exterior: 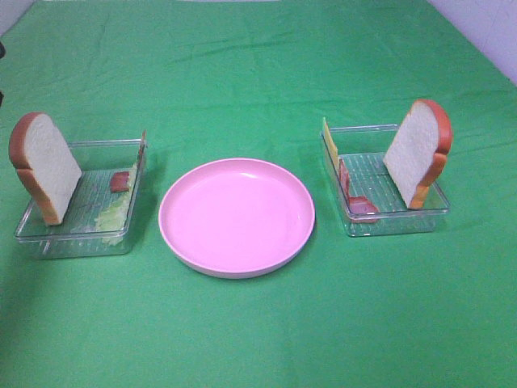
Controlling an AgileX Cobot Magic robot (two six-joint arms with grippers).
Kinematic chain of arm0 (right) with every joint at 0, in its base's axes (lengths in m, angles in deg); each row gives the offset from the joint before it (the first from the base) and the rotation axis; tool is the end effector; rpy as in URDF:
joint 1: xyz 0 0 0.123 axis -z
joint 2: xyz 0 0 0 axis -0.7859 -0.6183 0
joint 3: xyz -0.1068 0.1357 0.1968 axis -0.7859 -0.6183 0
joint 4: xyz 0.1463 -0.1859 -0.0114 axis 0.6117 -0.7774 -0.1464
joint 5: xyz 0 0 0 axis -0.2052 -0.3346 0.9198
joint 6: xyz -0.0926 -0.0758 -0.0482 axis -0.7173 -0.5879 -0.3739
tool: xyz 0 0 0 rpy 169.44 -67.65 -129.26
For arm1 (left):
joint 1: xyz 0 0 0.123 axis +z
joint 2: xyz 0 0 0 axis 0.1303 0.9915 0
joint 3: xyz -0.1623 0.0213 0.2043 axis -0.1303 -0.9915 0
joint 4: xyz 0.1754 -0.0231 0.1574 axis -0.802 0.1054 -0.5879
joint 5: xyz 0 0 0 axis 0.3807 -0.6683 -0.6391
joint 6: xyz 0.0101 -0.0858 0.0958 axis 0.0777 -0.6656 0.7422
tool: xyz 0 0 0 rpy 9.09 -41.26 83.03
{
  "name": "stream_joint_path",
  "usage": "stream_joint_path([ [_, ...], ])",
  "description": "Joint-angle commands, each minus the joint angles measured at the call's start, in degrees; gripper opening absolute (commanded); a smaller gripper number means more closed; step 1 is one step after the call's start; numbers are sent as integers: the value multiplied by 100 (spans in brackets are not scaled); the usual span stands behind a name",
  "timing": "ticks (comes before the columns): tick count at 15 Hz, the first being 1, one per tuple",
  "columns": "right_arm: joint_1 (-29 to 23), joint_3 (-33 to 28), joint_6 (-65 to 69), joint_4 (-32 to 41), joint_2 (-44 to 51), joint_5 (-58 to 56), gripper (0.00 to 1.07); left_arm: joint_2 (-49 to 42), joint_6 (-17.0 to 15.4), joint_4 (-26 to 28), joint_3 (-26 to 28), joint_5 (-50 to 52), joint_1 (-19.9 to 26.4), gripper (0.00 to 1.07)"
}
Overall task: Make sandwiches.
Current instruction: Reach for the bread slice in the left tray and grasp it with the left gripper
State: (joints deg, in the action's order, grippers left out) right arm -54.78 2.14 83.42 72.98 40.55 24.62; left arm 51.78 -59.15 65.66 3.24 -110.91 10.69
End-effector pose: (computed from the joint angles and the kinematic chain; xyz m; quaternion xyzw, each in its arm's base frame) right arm 0.0367 0.0109 0.2541 -0.0499 0.8502 0.0375 0.5228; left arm 0.3438 -0.0056 0.2327 -0.0471 0.9750 -0.0970 0.1942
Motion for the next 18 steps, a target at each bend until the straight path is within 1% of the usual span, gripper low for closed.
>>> stream_joint_path([
  [1,29,-11,-46,17,86,52,68,521,17,-6,424,-92,-109,74],
  [4,29,-11,-46,17,86,52,68,1272,17,-172,1031,-132,-430,74],
  [6,29,-11,-46,17,86,52,68,1610,-6,-292,1289,-286,-550,74],
  [8,29,-11,-46,17,86,52,68,1799,-74,-298,1369,-390,-596,74],
  [9,29,-11,-46,23,86,52,68,1879,-183,-344,1369,-401,-596,74],
  [10,29,-11,-46,23,86,52,68,2000,-418,-539,1369,-378,-596,74],
  [11,29,-11,-46,23,86,52,68,2028,-418,-613,1369,-332,-596,73],
  [13,29,-11,-46,23,86,52,68,2028,-418,-670,1369,-229,-596,67],
  [15,29,-11,-46,23,86,52,68,2028,-418,-670,1369,-223,-596,57],
  [18,29,-11,-46,23,86,52,68,2057,-418,-676,1369,-206,-596,45],
])
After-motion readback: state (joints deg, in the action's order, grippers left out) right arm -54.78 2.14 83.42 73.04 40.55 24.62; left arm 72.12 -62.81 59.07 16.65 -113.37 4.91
